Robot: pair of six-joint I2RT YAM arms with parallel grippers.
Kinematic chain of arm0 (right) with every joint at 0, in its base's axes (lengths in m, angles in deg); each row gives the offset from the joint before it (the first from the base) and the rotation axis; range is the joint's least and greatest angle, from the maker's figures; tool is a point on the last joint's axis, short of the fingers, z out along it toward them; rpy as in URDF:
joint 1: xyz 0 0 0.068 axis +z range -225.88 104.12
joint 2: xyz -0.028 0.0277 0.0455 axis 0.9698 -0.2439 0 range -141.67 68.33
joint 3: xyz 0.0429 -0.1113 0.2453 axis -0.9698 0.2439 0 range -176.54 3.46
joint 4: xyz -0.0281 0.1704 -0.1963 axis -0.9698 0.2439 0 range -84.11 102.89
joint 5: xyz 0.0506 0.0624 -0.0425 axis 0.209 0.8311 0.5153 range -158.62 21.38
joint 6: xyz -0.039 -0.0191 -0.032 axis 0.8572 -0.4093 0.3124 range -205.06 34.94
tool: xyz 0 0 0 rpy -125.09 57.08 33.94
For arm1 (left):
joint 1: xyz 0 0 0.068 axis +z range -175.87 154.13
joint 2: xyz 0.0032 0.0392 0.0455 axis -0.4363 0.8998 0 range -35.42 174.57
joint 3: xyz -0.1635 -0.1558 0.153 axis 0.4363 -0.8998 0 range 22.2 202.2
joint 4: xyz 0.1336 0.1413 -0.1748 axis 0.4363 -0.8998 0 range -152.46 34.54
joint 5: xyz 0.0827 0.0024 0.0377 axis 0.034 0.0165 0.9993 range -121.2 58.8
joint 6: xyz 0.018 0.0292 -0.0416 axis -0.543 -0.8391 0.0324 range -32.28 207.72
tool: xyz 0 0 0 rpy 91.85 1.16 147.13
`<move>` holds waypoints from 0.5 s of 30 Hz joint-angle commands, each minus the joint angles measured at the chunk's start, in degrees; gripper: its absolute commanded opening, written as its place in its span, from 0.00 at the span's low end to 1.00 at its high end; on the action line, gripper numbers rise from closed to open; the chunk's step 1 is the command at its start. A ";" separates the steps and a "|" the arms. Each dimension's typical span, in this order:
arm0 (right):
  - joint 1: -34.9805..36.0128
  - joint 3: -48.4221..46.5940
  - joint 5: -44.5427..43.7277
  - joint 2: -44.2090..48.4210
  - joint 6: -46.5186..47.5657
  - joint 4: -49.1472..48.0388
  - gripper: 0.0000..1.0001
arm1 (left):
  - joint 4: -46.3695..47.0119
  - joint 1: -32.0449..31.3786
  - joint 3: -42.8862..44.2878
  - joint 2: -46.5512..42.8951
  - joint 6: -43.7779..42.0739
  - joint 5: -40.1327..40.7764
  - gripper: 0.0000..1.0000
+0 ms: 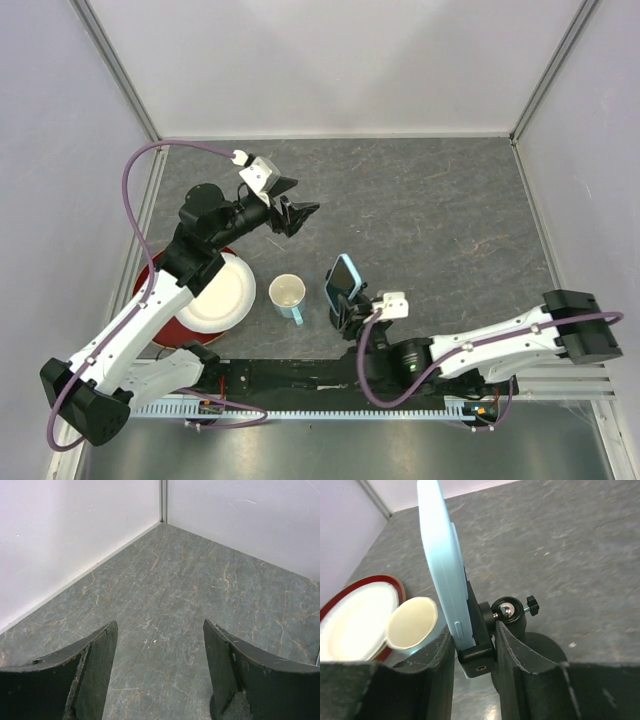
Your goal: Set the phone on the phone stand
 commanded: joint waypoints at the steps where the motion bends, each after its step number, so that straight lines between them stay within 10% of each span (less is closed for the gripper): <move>1: 3.40 -16.19 -15.54 -9.69 -53.74 51.02 0.00 | 4.44 2.75 -0.46 -0.70 5.27 -3.19 0.75; 4: 3.31 -23.94 -12.99 -19.80 -91.02 81.84 0.00 | 4.88 3.81 -0.46 0.09 6.50 -4.34 0.75; 15: 2.78 -18.35 -10.79 -16.04 -95.02 86.41 0.00 | 5.58 4.78 0.15 2.20 9.23 -8.29 0.74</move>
